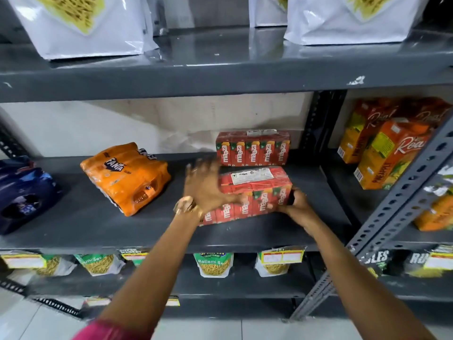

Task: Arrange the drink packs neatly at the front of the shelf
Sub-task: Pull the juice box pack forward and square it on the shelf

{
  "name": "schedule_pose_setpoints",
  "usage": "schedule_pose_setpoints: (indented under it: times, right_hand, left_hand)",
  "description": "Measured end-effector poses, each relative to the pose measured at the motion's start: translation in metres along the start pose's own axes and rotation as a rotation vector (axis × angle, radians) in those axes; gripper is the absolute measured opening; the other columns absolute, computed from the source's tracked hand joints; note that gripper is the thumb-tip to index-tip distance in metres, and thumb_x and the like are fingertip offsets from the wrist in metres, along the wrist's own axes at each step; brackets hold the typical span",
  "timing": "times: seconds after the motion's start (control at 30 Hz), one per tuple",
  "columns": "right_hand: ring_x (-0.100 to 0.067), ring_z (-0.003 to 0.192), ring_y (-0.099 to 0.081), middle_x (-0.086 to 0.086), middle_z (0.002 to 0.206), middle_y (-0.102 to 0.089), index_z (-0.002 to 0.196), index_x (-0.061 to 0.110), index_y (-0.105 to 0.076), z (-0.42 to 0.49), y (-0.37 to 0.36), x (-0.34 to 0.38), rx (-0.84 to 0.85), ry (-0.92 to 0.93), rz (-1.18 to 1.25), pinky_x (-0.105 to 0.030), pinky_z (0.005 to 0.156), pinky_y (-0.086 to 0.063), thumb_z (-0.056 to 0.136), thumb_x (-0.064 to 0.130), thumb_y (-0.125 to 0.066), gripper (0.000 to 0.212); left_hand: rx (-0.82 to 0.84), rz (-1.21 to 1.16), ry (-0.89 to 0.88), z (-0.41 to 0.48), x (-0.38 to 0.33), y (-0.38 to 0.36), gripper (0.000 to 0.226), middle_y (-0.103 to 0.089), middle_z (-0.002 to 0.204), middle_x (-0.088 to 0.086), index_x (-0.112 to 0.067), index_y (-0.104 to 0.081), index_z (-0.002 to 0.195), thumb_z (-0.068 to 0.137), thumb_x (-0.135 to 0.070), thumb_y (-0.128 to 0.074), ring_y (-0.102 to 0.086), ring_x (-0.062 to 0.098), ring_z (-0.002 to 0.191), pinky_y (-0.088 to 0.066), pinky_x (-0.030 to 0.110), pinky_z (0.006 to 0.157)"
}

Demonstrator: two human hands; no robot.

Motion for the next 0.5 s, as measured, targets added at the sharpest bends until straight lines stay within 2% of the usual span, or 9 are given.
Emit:
schedule_pose_setpoints:
  times: [0.07, 0.1, 0.17, 0.23, 0.33, 0.37, 0.43, 0.5]
  right_hand:
    - [-0.015, 0.104, -0.062, -0.005, 0.116, -0.064, 0.118, 0.015, -0.054, 0.003, 0.004, -0.003, 0.045, 0.021, -0.042, -0.026, 0.086, -0.047, 0.071, 0.014, -0.082, 0.054]
    - [-0.011, 0.101, -0.062, -0.006, 0.116, -0.065, 0.118, 0.015, -0.055, 0.001, 0.006, -0.006, 0.044, 0.036, -0.037, -0.02, 0.084, -0.047, 0.074, 0.014, -0.079, 0.05]
    - [-0.008, 0.1, -0.062, -0.005, 0.116, -0.065, 0.117, 0.017, -0.056, -0.006, 0.008, -0.011, 0.028, 0.092, -0.018, -0.008, 0.076, -0.046, 0.081, 0.011, -0.072, 0.04]
    - [-0.017, 0.11, -0.061, 0.0, 0.116, -0.063, 0.119, 0.015, -0.056, -0.018, 0.007, -0.011, -0.002, 0.136, -0.033, -0.008, 0.079, -0.045, 0.086, 0.013, -0.067, 0.035]
    - [-0.018, 0.114, -0.06, -0.001, 0.117, -0.066, 0.113, 0.015, -0.061, -0.044, 0.006, -0.018, -0.038, 0.152, -0.158, -0.028, 0.093, -0.046, 0.085, 0.028, -0.068, 0.031]
    - [-0.015, 0.113, -0.06, 0.0, 0.114, -0.068, 0.108, 0.017, -0.062, -0.056, 0.007, -0.022, -0.051, 0.147, -0.193, -0.029, 0.093, -0.046, 0.083, 0.035, -0.069, 0.032]
    - [-0.006, 0.107, -0.06, 0.009, 0.109, -0.068, 0.109, 0.019, -0.062, -0.081, 0.011, -0.027, -0.049, 0.13, -0.246, -0.017, 0.088, -0.045, 0.075, 0.042, -0.075, 0.043]
    - [-0.003, 0.103, -0.06, 0.014, 0.108, -0.066, 0.118, 0.022, -0.06, -0.098, 0.011, -0.033, -0.039, 0.13, -0.285, -0.009, 0.081, -0.042, 0.068, 0.035, -0.083, 0.056]
  left_hand:
    - [-0.232, -0.334, 0.199, -0.029, 0.036, -0.018, 0.137, -0.026, 0.154, 0.009, -0.027, -0.012, 0.145, 0.033, -0.085, -0.067, -0.026, 0.028, 0.14, -0.023, 0.046, 0.11]
    - [-0.235, -0.526, 0.271, -0.049, 0.047, -0.025, 0.133, -0.034, 0.15, 0.008, -0.025, -0.017, 0.143, 0.035, -0.074, -0.075, -0.034, 0.026, 0.137, -0.029, 0.042, 0.108]
    - [-0.104, -0.685, 0.307, -0.07, 0.056, -0.045, 0.106, -0.059, 0.123, -0.007, -0.025, -0.036, 0.129, 0.04, -0.056, -0.083, -0.057, 0.011, 0.113, -0.045, 0.029, 0.094]
    - [-0.056, -0.645, 0.269, -0.074, 0.055, -0.052, 0.087, -0.059, 0.1, -0.023, -0.029, -0.042, 0.115, 0.044, -0.045, -0.09, -0.059, -0.005, 0.088, -0.046, 0.018, 0.078]
    - [-0.076, -0.585, 0.255, -0.078, 0.061, -0.058, 0.084, -0.061, 0.097, -0.016, -0.024, -0.046, 0.114, 0.046, -0.041, -0.091, -0.058, 0.001, 0.083, -0.043, 0.013, 0.073]
    - [-0.085, -0.549, 0.234, -0.084, 0.064, -0.059, 0.083, -0.062, 0.095, -0.017, -0.024, -0.047, 0.113, 0.045, -0.044, -0.09, -0.058, -0.002, 0.08, -0.042, 0.008, 0.07]
    - [-0.09, -0.527, 0.212, -0.098, 0.072, -0.061, 0.079, -0.06, 0.087, -0.026, -0.029, -0.048, 0.105, 0.041, -0.052, -0.087, -0.055, -0.015, 0.073, -0.038, -0.002, 0.062]
    - [-0.111, -0.495, 0.195, -0.109, 0.078, -0.064, 0.072, -0.06, 0.085, -0.028, -0.032, -0.048, 0.1, 0.042, -0.056, -0.084, -0.054, -0.018, 0.071, -0.038, -0.003, 0.06]
Point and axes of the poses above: each hand's wrist, its own z-axis towards the middle knuckle, its own y-axis out of the back of the hand, x = y × z, the point moved 2 cm from there along z, towards the middle knuckle
